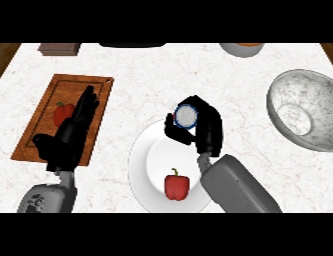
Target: Pick the can from the plate and place it in the bowl
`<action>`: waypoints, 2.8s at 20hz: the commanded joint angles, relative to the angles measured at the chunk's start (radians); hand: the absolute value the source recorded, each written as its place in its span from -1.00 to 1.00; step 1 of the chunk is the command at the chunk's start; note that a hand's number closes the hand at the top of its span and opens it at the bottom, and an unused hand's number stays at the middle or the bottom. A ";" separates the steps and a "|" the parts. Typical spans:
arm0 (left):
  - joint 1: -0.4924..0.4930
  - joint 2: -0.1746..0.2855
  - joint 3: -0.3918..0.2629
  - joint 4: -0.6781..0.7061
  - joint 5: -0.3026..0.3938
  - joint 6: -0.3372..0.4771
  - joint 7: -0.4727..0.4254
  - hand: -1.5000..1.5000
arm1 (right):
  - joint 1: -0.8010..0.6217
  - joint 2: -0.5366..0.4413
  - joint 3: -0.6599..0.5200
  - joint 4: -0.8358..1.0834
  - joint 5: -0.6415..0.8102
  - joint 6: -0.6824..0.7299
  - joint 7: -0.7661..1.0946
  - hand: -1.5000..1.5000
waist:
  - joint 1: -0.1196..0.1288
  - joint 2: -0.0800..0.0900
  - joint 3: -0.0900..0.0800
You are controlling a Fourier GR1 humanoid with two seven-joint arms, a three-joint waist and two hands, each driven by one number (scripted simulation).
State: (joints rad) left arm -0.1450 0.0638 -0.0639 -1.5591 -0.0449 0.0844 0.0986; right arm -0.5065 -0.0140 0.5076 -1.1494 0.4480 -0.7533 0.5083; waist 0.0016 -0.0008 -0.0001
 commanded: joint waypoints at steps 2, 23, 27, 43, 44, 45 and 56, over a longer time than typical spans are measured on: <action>0.031 0.031 0.030 0.032 0.009 -0.027 -0.060 0.00 | -0.040 -0.008 -0.014 -0.062 0.134 -0.101 -0.009 1.00 | -0.005 -0.002 -0.001; 0.032 0.001 -0.009 -0.026 -0.022 -0.012 0.003 0.00 | -0.439 -0.086 -0.326 -0.317 0.670 0.477 0.601 1.00 | 0.003 -0.001 0.000; -0.021 -0.029 0.009 0.079 -0.022 0.007 -0.046 0.00 | -0.449 -0.176 -0.426 -0.304 0.603 0.537 0.542 1.00 | -0.005 0.002 0.000; 0.036 -0.004 0.021 -0.021 0.003 -0.026 -0.014 0.00 | -0.202 -0.356 -0.540 -0.118 0.658 0.516 0.366 1.00 | 0.002 0.002 0.000; 0.011 -0.027 -0.011 0.009 -0.049 0.009 -0.006 0.00 | -0.182 -0.357 -0.544 -0.117 0.652 0.526 0.360 1.00 | -0.002 0.002 0.000; 0.000 0.025 0.051 0.001 0.012 -0.046 -0.012 0.00 | -0.169 -0.401 -0.565 -0.174 0.634 0.576 0.345 1.00 | -0.004 0.000 0.000; 0.055 -0.032 -0.008 -0.032 -0.029 -0.010 -0.017 0.00 | -0.087 -0.427 -0.732 0.171 0.451 0.438 0.056 1.00 | 0.013 0.005 0.001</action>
State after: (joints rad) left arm -0.1279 0.0431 -0.0547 -1.5624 -0.0641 0.0659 0.0845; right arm -0.6144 -0.4299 -0.1556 -1.0880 1.0058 -0.3046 0.6741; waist 0.0062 0.0022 0.0005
